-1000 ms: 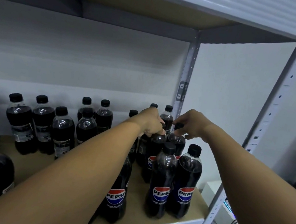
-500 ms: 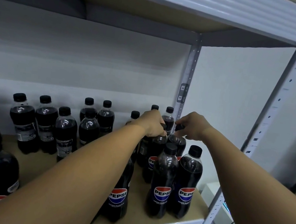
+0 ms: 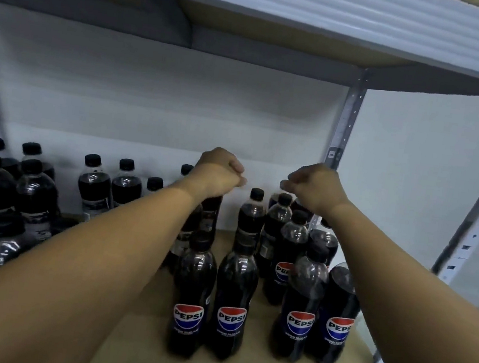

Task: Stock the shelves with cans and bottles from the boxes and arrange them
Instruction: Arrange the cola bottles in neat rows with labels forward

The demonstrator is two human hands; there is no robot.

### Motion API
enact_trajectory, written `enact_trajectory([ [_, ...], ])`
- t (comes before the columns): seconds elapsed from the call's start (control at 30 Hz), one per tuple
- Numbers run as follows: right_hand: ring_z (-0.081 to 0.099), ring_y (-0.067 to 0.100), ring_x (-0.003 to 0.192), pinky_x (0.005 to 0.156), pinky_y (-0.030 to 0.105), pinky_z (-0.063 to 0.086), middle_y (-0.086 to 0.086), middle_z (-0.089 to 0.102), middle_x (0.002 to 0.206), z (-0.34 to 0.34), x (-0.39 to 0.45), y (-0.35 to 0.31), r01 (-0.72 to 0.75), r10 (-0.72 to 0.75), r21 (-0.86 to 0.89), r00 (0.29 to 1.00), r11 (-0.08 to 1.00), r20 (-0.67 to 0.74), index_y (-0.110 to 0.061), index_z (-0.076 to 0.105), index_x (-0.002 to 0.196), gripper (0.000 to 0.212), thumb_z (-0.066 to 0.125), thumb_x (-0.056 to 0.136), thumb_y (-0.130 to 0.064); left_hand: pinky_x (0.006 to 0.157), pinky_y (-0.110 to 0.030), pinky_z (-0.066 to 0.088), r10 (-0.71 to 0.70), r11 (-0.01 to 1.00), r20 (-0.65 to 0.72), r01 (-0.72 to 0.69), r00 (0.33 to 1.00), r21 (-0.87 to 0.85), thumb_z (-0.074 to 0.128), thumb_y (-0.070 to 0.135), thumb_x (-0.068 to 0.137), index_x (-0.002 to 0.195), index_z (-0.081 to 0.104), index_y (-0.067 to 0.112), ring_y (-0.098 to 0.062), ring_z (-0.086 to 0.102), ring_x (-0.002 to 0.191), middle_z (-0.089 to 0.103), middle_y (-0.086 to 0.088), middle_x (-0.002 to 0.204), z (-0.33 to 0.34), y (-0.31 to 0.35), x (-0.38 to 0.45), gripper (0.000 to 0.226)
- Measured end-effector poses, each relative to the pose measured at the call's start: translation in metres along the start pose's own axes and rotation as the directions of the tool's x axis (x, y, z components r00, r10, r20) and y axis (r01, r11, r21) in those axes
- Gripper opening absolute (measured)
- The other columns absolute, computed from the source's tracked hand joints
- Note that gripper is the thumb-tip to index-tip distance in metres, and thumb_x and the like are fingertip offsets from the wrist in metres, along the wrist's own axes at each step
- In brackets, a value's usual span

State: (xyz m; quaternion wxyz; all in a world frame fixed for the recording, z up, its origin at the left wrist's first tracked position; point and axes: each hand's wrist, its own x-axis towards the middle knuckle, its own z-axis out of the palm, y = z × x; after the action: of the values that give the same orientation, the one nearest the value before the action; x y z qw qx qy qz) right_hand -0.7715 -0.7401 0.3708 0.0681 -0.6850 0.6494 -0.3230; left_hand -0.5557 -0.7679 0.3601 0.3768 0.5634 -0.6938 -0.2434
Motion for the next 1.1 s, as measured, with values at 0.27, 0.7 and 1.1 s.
enact_trajectory([
  [0.27, 0.063, 0.023, 0.115, 0.1, 0.028, 0.049, 0.008, 0.071, 0.12, 0.064, 0.007, -0.094, 0.063, -0.09, 0.197, 0.987, 0.978, 0.133, -0.005, 0.074, 0.112, 0.033, 0.079, 0.087, -0.025, 0.093, -0.031, 0.051, -0.172, 0.954, -0.133, 0.199, 0.976, 0.226, 0.078, 0.017, 0.089, 0.106, 0.069, 0.006, -0.021, 0.056, 0.095, 0.063, -0.007, 0.106, -0.081, -0.052, -0.003, 0.022],
  [0.7, 0.067, 0.027, 0.099, 0.09, 0.036, 0.056, 0.011, 0.071, 0.11, 0.13, 0.015, -0.132, 0.06, -0.047, -0.046, 0.967, 0.997, 0.25, -0.008, 0.073, 0.108, 0.04, 0.087, 0.076, -0.028, 0.092, -0.034, 0.057, -0.224, 0.855, -0.067, 0.229, 0.972, 0.466, 0.086, 0.026, 0.083, 0.115, 0.071, 0.005, -0.027, 0.068, 0.105, 0.071, -0.011, 0.116, -0.093, -0.079, -0.006, 0.041],
  [1.1, 0.062, 0.024, 0.115, 0.089, 0.028, 0.05, 0.005, 0.067, 0.123, 0.118, 0.024, -0.119, 0.077, -0.074, 0.01, 0.909, 0.997, 0.411, -0.018, 0.07, 0.121, 0.035, 0.077, 0.087, -0.014, 0.085, -0.021, 0.045, -0.127, 0.895, 0.166, 0.041, 0.978, 0.443, 0.077, 0.01, 0.089, 0.118, 0.074, 0.022, -0.014, 0.063, 0.107, 0.07, 0.005, 0.12, -0.118, -0.083, -0.015, 0.031],
])
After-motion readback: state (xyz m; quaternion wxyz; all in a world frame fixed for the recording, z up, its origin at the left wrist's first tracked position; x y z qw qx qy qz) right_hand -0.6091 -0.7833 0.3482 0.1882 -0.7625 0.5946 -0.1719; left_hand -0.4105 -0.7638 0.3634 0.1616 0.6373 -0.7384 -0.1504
